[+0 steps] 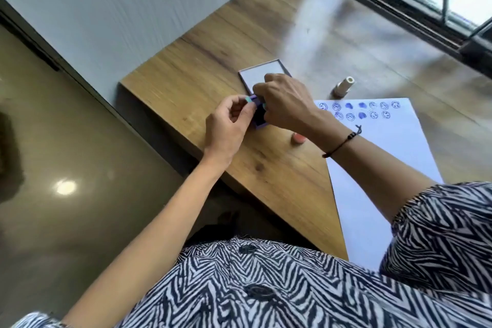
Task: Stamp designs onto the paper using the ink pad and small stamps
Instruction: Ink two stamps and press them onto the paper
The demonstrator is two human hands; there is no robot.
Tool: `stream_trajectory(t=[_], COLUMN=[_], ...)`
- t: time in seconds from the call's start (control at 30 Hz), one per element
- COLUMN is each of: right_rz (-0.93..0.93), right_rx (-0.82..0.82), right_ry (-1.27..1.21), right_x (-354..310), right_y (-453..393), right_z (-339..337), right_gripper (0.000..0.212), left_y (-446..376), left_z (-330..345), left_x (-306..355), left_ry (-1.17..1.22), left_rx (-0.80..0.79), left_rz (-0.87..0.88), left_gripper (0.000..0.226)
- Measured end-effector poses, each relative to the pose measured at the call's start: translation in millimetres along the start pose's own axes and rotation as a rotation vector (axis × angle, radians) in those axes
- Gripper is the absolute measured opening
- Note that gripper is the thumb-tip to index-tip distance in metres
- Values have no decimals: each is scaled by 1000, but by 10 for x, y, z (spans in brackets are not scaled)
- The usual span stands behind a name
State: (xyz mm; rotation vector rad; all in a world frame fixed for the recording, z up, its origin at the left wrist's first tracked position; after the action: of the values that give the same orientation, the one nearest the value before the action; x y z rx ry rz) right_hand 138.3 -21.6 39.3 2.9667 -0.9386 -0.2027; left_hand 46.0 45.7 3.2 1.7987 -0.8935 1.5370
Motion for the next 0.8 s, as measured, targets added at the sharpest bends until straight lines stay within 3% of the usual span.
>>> stream_trajectory(t=[0.17,0.3,0.43,0.6,0.8], right_rz=[90,278,464,662,702], right_rx=[27,239,347,445,426], right_ry=[-111,-380,-399,-361,-309], right_x=[69,547,1142,1799,2140], right_y=[42,396,1020,1669,1757], right_z=[-125,-467,-662,-721,-637], right_gripper=[12,16,16,19,22], left_y=[23,106,343,636,683], left_z=[-33,86,790,1837,2317], left_x=[34,295,714,889,653], left_ry=[24,5,83,-100,-309], left_rx=[10,9,-223,-554,-644], left_rz=[-6,83,192,292,364], left_gripper=[14,15,14,18,21])
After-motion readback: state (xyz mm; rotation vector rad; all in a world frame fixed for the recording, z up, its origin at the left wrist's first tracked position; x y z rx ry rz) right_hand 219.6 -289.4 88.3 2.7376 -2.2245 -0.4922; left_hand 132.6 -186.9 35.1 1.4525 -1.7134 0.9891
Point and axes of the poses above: each hand's wrist, its own y-axis away from the middle knuckle, its own z-axis out of the palm, x = y × z, the point moved 7 cm from there along -y, towards the middle knuckle, and after that the axes turned 1 degree about -x, right-handed, at the moved point
